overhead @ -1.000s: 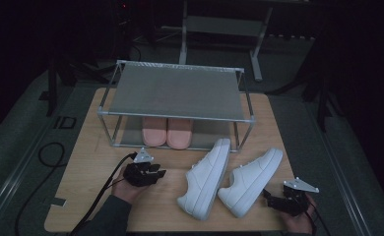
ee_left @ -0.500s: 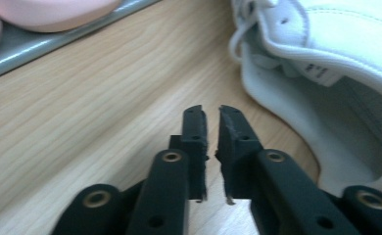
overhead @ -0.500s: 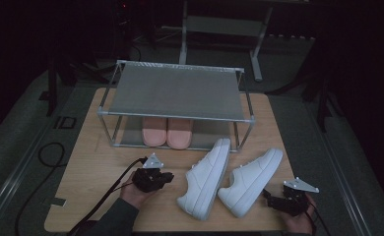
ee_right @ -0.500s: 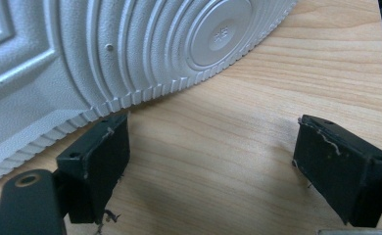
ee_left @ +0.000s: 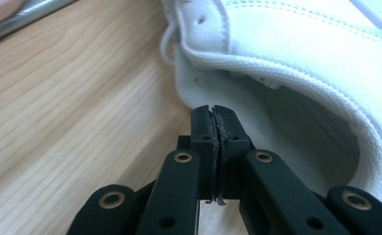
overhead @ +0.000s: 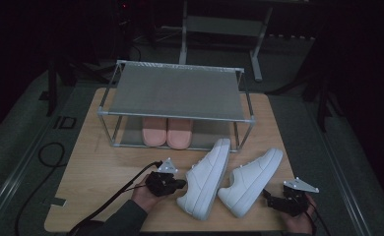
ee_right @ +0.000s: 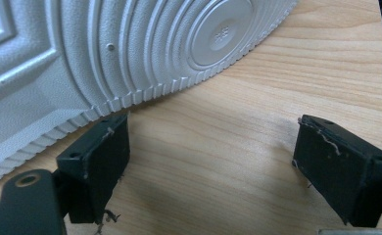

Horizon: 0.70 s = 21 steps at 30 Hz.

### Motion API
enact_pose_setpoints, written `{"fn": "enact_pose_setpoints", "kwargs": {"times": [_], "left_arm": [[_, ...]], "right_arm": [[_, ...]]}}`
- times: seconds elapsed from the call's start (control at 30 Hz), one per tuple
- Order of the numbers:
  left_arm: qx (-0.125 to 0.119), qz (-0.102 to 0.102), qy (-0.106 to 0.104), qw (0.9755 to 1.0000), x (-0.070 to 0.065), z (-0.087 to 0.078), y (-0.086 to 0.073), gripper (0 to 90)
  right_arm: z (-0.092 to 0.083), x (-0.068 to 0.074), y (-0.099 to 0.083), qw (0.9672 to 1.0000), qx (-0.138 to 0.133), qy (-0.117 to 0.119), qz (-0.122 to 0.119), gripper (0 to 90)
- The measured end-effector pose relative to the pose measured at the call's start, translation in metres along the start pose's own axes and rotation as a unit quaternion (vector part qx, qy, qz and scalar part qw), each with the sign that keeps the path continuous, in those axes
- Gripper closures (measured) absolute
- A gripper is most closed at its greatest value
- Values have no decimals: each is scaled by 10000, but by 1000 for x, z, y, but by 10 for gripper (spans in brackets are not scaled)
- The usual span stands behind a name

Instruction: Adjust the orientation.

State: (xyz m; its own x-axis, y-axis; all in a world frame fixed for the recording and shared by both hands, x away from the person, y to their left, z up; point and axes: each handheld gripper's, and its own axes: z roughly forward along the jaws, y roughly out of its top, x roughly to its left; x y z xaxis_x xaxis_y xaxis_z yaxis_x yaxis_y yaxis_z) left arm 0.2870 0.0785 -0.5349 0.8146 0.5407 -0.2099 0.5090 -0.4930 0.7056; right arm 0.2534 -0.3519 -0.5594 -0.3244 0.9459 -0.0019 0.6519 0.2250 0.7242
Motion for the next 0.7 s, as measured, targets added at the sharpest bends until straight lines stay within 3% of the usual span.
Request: {"fn": "enact_pose_setpoints", "kwargs": {"times": [0.43,0.7], "left_arm": [[-278,-49,-82,9996,2,-6,10,892],[-402,9,-11,9992,2,-12,19,895]], "right_arm": [[0,0,0,10000,0,1,-4,133],[0,0,0,10000,-1,1,-2,133]]}}
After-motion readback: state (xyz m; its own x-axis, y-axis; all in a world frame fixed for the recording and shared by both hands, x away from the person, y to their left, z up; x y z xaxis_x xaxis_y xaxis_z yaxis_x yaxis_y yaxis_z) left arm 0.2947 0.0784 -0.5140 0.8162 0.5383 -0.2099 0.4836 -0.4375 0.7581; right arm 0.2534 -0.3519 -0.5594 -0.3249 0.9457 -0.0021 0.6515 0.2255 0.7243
